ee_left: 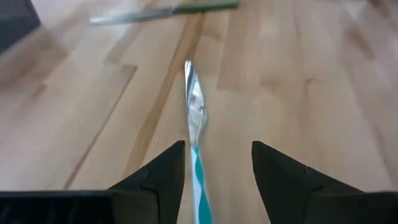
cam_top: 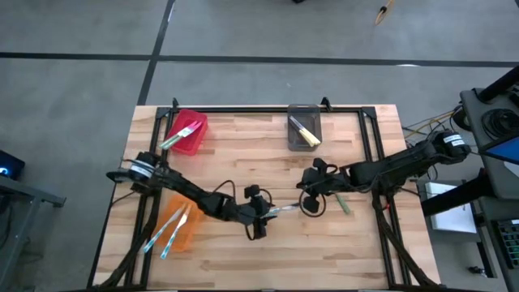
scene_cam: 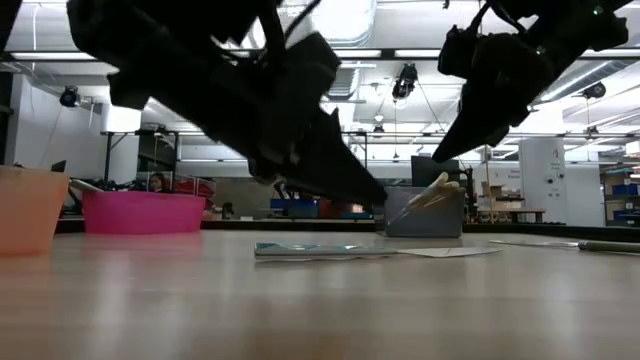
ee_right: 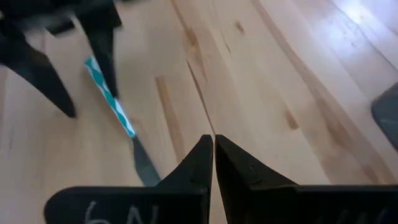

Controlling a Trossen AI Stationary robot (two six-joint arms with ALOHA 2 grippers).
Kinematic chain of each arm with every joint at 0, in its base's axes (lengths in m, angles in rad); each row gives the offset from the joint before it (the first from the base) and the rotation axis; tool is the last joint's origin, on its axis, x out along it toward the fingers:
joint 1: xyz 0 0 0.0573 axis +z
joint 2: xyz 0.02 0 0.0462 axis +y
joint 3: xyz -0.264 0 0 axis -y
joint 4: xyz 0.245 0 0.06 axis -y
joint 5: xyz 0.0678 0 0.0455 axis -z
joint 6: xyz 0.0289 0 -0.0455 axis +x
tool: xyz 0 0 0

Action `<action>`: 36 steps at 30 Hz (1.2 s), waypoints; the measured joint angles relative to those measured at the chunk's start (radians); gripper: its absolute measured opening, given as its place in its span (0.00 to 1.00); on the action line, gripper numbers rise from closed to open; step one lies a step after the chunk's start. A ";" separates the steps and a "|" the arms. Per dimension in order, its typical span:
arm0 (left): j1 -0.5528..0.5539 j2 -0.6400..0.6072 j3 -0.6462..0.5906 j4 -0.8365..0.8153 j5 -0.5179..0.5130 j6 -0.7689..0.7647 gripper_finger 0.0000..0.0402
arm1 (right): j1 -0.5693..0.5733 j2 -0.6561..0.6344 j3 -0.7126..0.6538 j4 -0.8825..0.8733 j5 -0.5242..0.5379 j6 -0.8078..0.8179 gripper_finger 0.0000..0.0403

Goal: Sort silverware by color (type)
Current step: Put the blue knife into the orange bin

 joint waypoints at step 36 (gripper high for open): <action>0.014 0.070 -0.002 -0.082 0.000 -0.110 0.04 | 0.000 -0.003 0.002 0.032 0.000 -0.014 0.02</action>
